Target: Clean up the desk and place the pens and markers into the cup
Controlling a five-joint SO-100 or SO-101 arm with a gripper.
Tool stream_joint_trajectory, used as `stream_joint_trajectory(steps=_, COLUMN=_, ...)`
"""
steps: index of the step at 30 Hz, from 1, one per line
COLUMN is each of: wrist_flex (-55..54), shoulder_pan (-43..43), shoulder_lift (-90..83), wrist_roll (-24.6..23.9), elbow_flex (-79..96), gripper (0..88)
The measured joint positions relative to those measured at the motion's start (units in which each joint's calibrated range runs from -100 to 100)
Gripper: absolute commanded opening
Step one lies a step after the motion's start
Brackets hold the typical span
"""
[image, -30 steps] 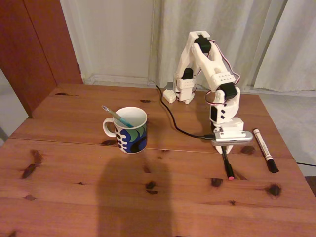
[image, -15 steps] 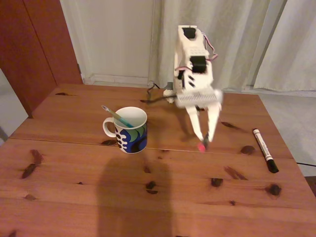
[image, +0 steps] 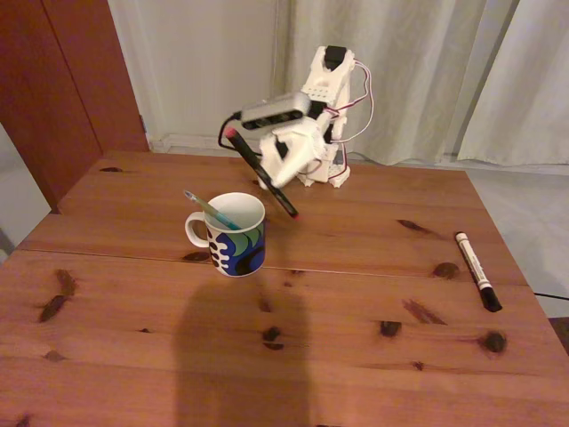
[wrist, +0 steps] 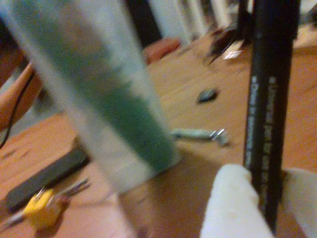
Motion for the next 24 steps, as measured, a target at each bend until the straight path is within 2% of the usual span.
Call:
stream_joint_trajectory(steps=12, wrist_flex=-0.5, shoulder_pan=10.85, shoulder_lift=-4.24, wrist_roll=1.32, elbow_flex=1.36, gripper=0.9)
stream_joint_trajectory(steps=24, wrist_flex=-0.5, shoulder_pan=12.17, shoulder_lift=2.03, wrist_roll=6.79, elbow_flex=2.38, gripper=0.8)
